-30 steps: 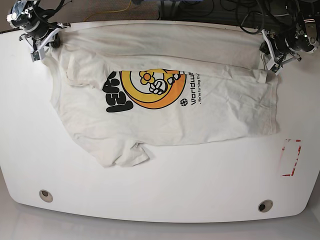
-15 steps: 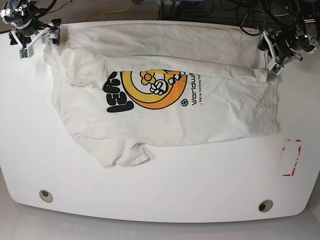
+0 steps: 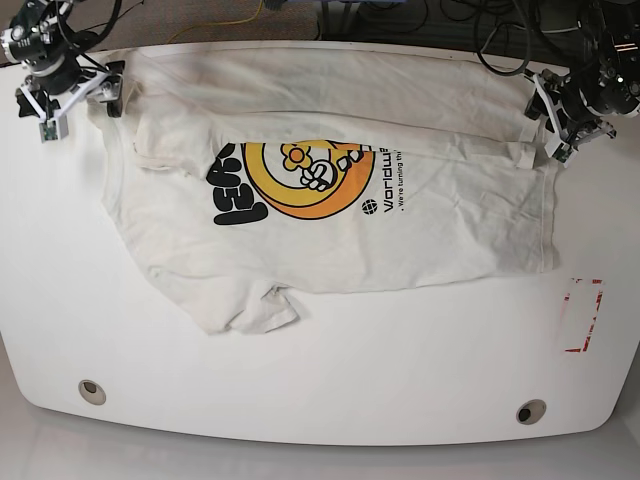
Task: Layout the t-shirt on the table in an organized manner, then fold the t-shirt properly
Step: 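Release the right gripper and re-pinch the shirt's shoulder seam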
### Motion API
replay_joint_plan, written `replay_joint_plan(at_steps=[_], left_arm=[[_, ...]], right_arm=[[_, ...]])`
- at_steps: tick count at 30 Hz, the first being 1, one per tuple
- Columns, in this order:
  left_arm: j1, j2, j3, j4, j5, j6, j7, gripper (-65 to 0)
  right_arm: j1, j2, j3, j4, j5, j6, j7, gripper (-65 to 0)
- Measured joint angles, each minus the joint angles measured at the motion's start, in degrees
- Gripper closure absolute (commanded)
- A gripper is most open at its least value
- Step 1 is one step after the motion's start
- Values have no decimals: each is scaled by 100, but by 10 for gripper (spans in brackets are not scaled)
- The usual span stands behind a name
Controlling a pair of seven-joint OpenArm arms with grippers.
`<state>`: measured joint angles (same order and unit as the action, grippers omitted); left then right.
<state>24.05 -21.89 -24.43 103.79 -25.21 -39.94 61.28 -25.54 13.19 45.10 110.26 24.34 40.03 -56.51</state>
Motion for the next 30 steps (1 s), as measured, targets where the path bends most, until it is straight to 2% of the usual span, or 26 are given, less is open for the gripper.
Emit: replay_joint_plan(at_steps=[11, 22, 24, 26, 30], left_arm=[[-46, -2, 0, 0, 11, 0, 4, -232], [-46, 17, 0, 9, 15, 0, 17, -232], [-48, 28, 0, 9, 15, 0, 17, -232], [-44, 26, 0, 9, 15, 0, 20, -232], [-46, 26, -2, 9, 15, 0, 20, -232]], right_arm=[[463, 0, -597, -11, -31, -7, -323, -644], [942, -17, -1034, -610, 33, 7, -238, -636], [1010, -9, -1029, -866, -15, -17, -258, -610], [1047, 13, -1027, -1115, -17, -9, -286, -558], [1117, 11, -1029, -1368, -2, -7, -291, -376]])
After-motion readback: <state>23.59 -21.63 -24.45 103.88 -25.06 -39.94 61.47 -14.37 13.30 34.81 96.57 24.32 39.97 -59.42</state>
